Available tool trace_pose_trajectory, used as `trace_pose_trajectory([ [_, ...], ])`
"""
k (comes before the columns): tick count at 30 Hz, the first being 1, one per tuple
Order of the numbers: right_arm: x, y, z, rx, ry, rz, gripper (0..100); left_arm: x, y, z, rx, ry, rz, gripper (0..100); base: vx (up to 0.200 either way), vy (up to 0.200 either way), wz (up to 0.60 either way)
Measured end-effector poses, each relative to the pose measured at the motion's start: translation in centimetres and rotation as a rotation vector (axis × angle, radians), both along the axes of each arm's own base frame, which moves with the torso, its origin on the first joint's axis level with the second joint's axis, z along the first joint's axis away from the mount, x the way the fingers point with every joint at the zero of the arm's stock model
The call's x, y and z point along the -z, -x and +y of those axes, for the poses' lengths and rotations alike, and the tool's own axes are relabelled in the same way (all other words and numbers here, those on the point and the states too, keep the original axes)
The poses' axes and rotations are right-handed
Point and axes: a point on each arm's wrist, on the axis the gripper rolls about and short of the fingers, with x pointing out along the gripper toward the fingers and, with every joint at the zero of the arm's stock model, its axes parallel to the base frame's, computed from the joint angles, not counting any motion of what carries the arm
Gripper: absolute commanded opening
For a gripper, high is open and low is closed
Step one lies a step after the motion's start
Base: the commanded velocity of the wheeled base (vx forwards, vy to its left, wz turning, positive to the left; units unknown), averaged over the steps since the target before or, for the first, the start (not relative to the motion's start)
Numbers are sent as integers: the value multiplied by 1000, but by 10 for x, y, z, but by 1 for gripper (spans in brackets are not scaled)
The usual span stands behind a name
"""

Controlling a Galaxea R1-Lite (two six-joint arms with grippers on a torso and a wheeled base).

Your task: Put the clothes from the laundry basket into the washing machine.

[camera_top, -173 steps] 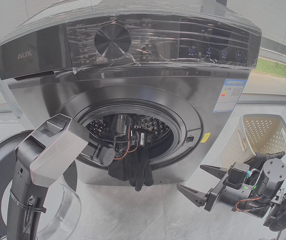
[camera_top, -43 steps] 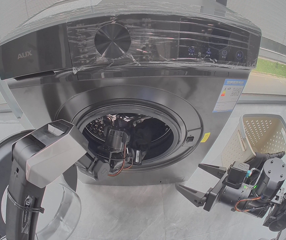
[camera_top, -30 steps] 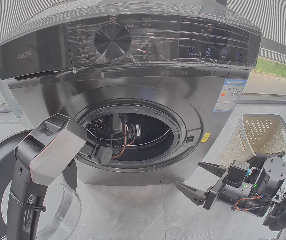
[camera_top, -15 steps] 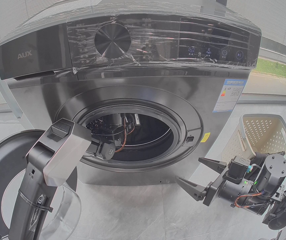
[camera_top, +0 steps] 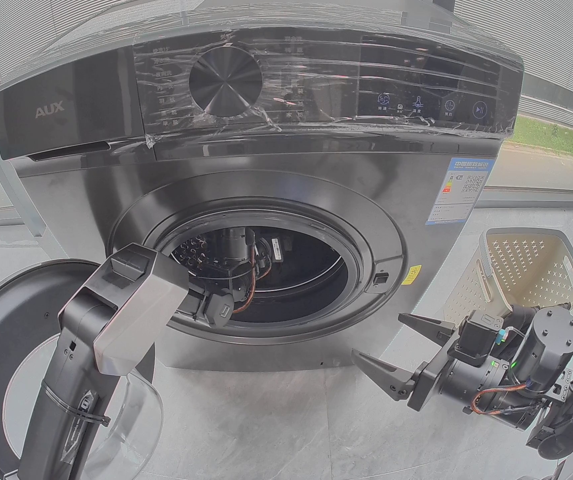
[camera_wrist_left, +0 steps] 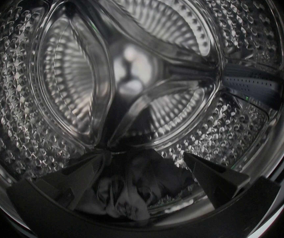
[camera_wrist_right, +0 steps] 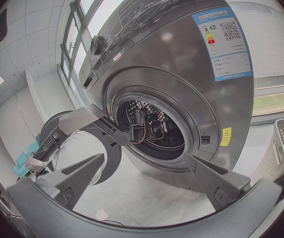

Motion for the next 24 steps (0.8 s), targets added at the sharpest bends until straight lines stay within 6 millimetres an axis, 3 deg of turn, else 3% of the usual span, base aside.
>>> trace_pose_trajectory([
  [7,-1,0,-1,1,-4,-4,100,17,20,0,24,-48,95,100,0,0,0],
  [12,-2,1,-1,1,-6,-8,100,17,43,-1,53,-78,152,100,0,0,0],
  [18,-3,1,-2,0,-7,-9,100,6,80,-8,105,-105,203,100,0,0,0],
  [24,-2,3,-2,-4,-3,-4,100,0,131,-18,184,-132,261,100,0,0,0],
])
